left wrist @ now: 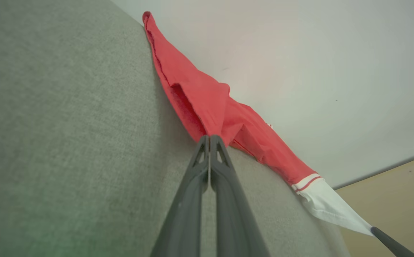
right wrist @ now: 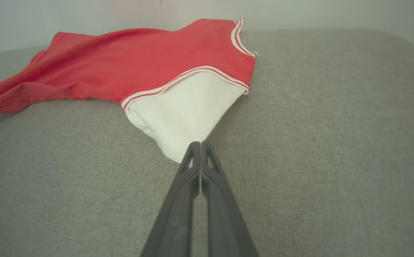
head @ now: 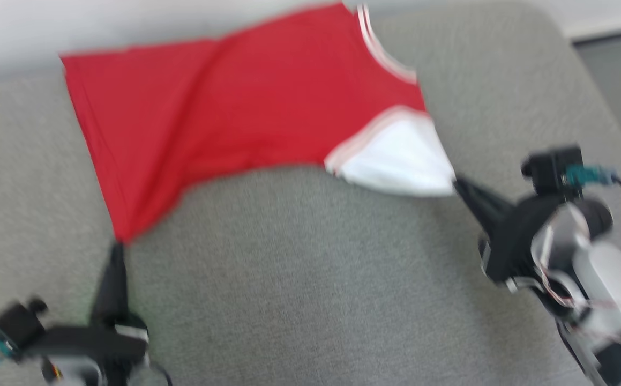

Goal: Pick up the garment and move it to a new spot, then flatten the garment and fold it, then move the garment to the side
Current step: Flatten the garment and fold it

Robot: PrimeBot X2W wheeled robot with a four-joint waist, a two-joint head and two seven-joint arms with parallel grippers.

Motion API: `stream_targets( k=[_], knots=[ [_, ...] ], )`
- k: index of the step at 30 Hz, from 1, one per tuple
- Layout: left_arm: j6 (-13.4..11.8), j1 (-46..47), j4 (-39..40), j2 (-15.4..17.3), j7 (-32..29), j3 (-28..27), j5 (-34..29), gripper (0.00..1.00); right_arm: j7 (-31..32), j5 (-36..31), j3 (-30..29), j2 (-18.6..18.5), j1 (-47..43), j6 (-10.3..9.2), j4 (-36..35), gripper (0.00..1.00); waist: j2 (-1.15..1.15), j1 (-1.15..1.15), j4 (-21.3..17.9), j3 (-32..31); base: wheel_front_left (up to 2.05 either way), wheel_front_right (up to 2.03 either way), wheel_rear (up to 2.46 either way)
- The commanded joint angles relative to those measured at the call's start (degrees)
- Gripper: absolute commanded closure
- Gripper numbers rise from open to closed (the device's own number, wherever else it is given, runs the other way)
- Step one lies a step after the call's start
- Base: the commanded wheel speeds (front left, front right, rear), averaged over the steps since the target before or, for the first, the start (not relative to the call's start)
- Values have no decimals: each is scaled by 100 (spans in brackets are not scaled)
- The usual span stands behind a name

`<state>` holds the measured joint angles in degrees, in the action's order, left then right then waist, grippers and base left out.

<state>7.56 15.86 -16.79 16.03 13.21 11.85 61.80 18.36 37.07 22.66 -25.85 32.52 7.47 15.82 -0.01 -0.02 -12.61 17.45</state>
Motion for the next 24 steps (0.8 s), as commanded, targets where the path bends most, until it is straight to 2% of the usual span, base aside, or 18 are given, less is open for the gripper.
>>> stream_targets(
  k=[1,7,13,15,21,24],
  knots=[
    [-22,-371,-200,-52,-107,73,158,100,186,123,-78,-103,-280,3,-138,100,1,2,143,-901,0,0,0],
    [-19,-923,-274,25,-187,238,403,100,1296,501,-612,-367,-1547,3,-949,100,1,2,159,-1471,0,0,0],
    [-36,-1422,-306,205,-217,237,498,100,2499,732,-1208,-387,-2740,3,-1856,100,1,2,113,-1714,0,0,0],
    [-137,-1649,-321,356,-223,174,458,100,2751,620,-1526,-311,-3156,3,-2223,100,1,2,93,-1711,0,0,0],
    [-264,-2106,-61,499,-561,234,635,100,3045,528,-1783,-23,-3708,3,-2571,100,1,2,125,-1672,0,0,0],
    [-474,-2361,104,678,-830,353,535,100,3313,515,-1901,-4,-4044,3,-2652,100,1,2,199,-1664,0,0,0]
  ],
)
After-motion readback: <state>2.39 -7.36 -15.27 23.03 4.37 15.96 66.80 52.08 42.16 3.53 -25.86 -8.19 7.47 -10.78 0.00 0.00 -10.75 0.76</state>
